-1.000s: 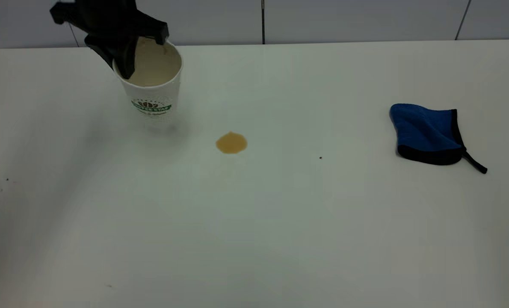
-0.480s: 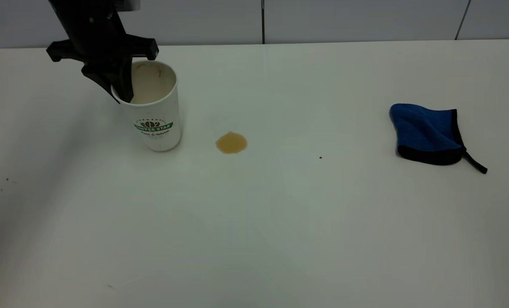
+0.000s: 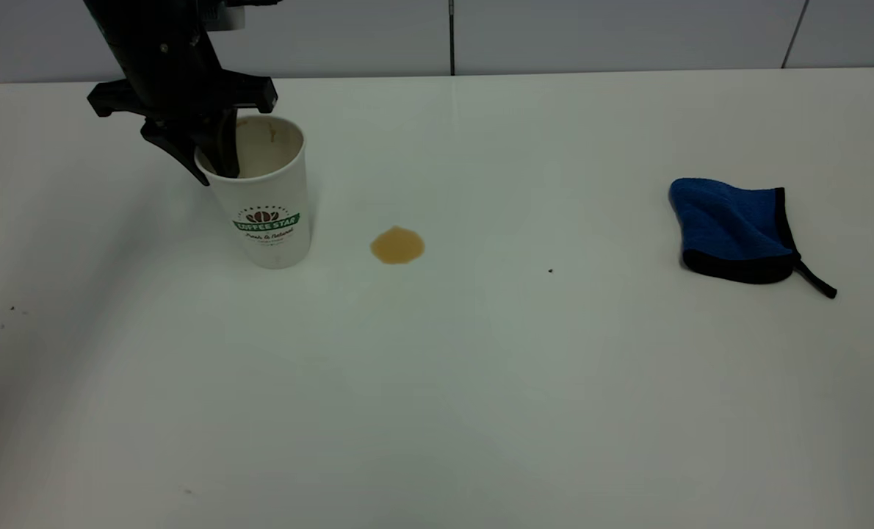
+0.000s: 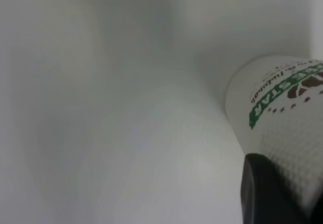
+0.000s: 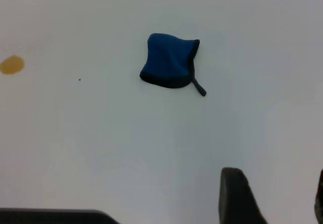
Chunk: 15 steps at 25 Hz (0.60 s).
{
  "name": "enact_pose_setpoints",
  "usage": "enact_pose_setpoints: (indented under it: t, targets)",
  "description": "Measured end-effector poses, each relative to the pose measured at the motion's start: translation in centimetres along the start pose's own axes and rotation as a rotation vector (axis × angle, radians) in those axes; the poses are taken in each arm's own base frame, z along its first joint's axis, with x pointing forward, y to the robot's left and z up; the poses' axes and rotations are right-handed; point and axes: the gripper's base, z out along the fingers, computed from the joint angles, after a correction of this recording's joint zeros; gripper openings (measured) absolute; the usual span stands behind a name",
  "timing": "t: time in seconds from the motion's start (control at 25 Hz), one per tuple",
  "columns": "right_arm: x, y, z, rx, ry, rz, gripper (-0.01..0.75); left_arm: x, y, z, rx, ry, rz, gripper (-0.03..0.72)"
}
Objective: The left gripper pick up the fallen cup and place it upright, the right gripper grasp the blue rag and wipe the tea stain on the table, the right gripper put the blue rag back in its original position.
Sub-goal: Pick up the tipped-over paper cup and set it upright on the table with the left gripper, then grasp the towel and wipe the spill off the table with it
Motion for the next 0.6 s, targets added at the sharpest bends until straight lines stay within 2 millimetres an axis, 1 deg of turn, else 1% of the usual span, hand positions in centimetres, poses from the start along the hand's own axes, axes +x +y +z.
enact_pose_setpoints:
  t: [0.08, 0.16, 0.28, 0.44, 0.6]
  targets:
    - [0.0, 0.0, 0.0, 0.000, 0.000, 0.000, 0.404, 0.0, 0.0, -0.2, 0.000, -0.005, 0.000, 0.298]
    - [0.0, 0.0, 0.0, 0.000, 0.000, 0.000, 0.404, -0.2, -0.1, -1.0, 0.001, -0.020, 0.000, 0.368]
    - [0.0, 0.0, 0.0, 0.000, 0.000, 0.000, 0.404, -0.5, -0.4, -3.5, 0.004, -0.069, 0.007, 0.430]
    - [0.0, 0.0, 0.0, 0.000, 0.000, 0.000, 0.404, -0.6, -1.2, -8.5, 0.007, -0.143, 0.054, 0.447]
    - [0.0, 0.0, 0.0, 0.000, 0.000, 0.000, 0.404, 0.3, -2.4, -14.6, 0.016, -0.213, 0.085, 0.447]
